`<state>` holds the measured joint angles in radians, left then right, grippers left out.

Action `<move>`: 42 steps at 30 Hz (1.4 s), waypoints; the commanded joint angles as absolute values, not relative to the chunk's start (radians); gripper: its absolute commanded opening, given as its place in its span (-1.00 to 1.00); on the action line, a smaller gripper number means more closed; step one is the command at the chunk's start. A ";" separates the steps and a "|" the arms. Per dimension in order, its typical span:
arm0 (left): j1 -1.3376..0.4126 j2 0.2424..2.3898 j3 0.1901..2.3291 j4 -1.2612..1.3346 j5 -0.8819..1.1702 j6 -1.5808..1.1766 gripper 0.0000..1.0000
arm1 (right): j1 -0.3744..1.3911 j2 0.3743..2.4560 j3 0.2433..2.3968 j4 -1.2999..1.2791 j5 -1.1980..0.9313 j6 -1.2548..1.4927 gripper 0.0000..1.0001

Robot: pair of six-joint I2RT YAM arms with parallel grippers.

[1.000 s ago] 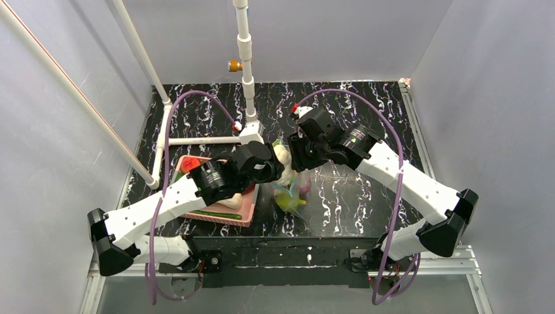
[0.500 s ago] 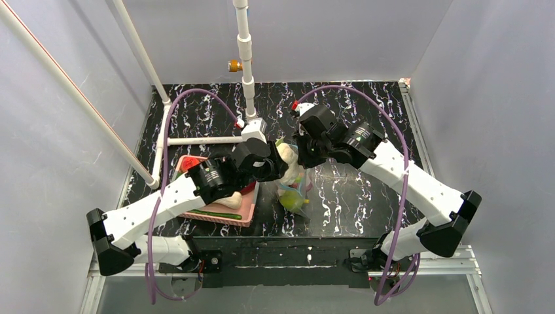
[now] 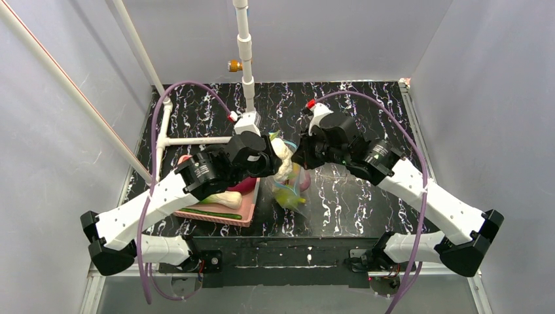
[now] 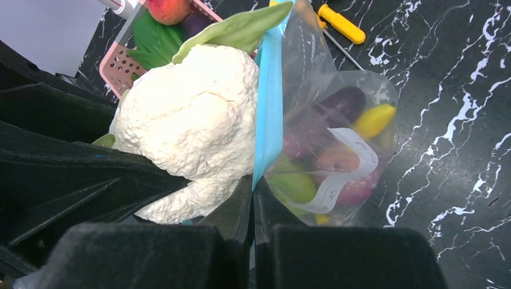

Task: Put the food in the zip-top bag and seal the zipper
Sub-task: Place the fake vegetable in the zipper food storage bag.

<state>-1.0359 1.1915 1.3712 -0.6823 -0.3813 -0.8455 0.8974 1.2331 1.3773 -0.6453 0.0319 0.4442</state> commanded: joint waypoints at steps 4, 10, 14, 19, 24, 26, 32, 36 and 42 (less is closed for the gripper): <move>-1.048 1.209 1.250 -0.436 -0.343 -0.951 -0.96 | 0.872 1.178 1.257 -0.473 -0.077 0.527 -0.97; -1.050 1.261 1.196 -0.397 -0.360 -1.035 -0.97 | 0.871 1.210 1.284 -0.582 -0.050 0.520 -0.97; -1.066 1.270 1.152 -0.346 -0.432 -1.077 -1.00 | 0.871 1.226 1.333 -0.665 -0.007 0.484 -0.97; -1.110 1.393 1.341 -0.560 -0.568 -1.033 -0.99 | 0.871 1.220 1.361 -0.693 0.079 0.447 -0.97; -1.118 1.403 1.341 -0.624 -0.545 -1.082 -0.73 | 0.866 1.203 1.342 -0.656 0.065 0.400 -0.97; -1.119 1.374 1.312 -0.582 -0.520 -1.056 -0.58 | 0.859 1.179 1.314 -0.611 0.016 0.388 -0.97; -1.118 1.294 1.337 -0.565 -0.437 -0.910 0.38 | 0.829 1.163 1.279 -0.585 -0.062 0.405 -0.97; -1.118 1.252 1.404 -0.630 -0.389 -0.840 0.61 | 0.809 1.140 1.249 -0.558 -0.113 0.419 -0.97; -1.117 1.125 1.403 -0.651 -0.336 -0.789 0.66 | 0.793 1.126 1.224 -0.524 -0.159 0.430 -0.97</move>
